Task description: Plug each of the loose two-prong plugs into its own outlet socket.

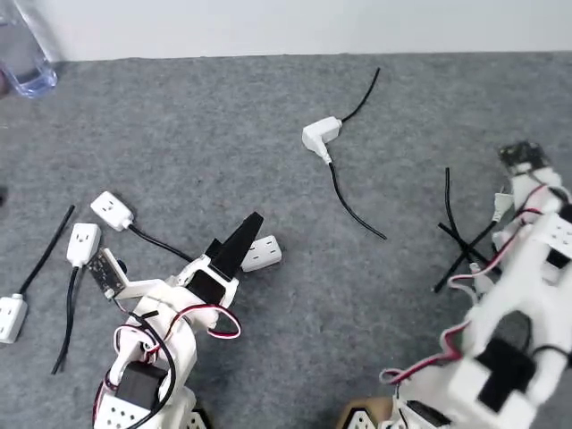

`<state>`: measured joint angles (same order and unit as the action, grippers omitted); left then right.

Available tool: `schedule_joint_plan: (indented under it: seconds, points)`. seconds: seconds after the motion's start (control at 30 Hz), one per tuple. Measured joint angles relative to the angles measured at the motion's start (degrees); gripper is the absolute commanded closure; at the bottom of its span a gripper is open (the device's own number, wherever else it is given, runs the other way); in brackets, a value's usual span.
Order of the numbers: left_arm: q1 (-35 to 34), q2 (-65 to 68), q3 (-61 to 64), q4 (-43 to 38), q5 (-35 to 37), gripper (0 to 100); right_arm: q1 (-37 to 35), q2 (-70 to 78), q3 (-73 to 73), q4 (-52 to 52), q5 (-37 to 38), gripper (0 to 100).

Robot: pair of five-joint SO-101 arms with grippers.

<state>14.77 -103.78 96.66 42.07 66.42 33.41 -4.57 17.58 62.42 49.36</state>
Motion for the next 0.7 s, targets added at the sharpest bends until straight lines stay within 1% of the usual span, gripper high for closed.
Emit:
schedule_joint_plan:
  seconds: [0.13,0.3,0.5,0.6,0.7]
  points:
    - [0.0,0.0,0.0,0.0,0.0,62,-6.2,-8.0,-2.9,9.8,0.0,99.1]
    - [0.0,0.0,0.0,0.0,0.0,62,-17.1,-11.6,-4.4,20.0,-0.2,99.1]
    - [0.0,0.0,0.0,0.0,0.1,62,-33.3,-11.9,-4.6,22.2,-0.2,99.1]
    - [1.8,0.0,0.0,0.0,0.4,62,-42.5,-11.9,-4.6,22.2,-0.2,99.1]
    - [3.7,0.0,0.0,-1.1,2.7,62,-51.7,-11.9,-7.3,22.2,-0.2,99.1]
